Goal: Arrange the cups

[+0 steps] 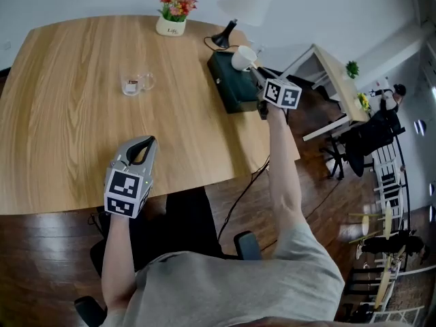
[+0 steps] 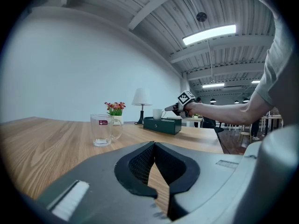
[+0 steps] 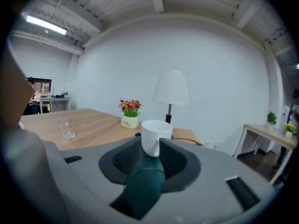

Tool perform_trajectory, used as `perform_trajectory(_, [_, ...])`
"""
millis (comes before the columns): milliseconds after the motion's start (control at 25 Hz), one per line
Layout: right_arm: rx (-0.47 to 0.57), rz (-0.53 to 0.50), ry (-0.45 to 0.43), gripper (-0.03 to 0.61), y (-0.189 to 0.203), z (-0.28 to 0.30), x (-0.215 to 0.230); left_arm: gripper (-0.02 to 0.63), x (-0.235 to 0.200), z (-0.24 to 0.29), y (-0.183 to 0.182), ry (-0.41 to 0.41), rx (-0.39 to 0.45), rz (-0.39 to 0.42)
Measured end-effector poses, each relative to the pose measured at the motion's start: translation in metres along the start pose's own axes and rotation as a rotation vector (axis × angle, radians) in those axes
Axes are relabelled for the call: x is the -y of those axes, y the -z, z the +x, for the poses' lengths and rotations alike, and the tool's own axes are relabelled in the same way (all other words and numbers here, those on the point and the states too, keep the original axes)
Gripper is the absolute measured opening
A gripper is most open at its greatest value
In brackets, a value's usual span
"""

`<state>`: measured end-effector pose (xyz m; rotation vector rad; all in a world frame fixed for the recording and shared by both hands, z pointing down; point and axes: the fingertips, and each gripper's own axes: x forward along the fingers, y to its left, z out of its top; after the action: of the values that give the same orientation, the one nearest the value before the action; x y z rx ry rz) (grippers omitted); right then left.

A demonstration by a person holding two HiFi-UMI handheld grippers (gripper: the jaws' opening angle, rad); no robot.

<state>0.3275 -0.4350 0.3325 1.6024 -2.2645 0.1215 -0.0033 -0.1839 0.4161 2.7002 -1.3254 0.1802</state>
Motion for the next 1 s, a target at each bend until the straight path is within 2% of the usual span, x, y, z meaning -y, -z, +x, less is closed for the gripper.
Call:
perform_trajectory(40, [0.050, -0.013, -0.028, 0.135, -0.009, -0.010, -0.021, 0.010, 0.000, 0.000, -0.001, 0.002, 0.002, 0.000])
perform_trajectory(80, [0.090, -0.032, -0.092, 0.135, -0.015, -0.017, -0.053, 0.011, 0.000, 0.001, -0.003, 0.004, 0.005, -0.003])
perform_trajectory(160, [0.108, -0.071, -0.304, 0.133, -0.007, -0.020, -0.138, 0.011, 0.001, 0.000, -0.005, 0.002, 0.009, -0.011])
perform_trajectory(240, [0.060, -0.122, -0.528, 0.134, 0.027, -0.019, -0.226, 0.011, 0.001, 0.000, -0.003, -0.001, 0.008, -0.013])
perform_trajectory(280, [0.033, -0.152, -0.611, 0.133, 0.046, -0.018, -0.261, 0.011, 0.001, 0.001, -0.003, -0.001, 0.006, -0.013])
perform_trajectory(320, [0.012, -0.178, -0.671, 0.132, 0.063, -0.017, -0.289, 0.011, 0.002, 0.001, -0.003, 0.001, 0.004, -0.012])
perform_trajectory(400, [-0.009, -0.193, -0.736, 0.130, 0.077, -0.012, -0.323, 0.011, 0.001, 0.001, -0.002, 0.004, 0.004, -0.010])
perform_trajectory(480, [0.003, -0.209, -0.733, 0.123, 0.069, 0.001, -0.334, 0.011, 0.001, 0.001, -0.002, 0.003, 0.006, -0.011])
perform_trajectory(640, [0.063, -0.247, -0.665, 0.132, 0.030, 0.030, -0.338, 0.011, 0.000, 0.000, 0.000, 0.001, 0.004, -0.013])
perform_trajectory(760, [0.112, -0.316, -0.609, 0.132, 0.007, 0.048, -0.343, 0.011, 0.000, 0.001, 0.001, 0.001, 0.004, -0.012])
perform_trajectory(1000, [0.073, -0.420, -0.571, 0.132, 0.007, 0.078, -0.355, 0.011, 0.001, 0.000, 0.002, 0.002, 0.005, -0.013])
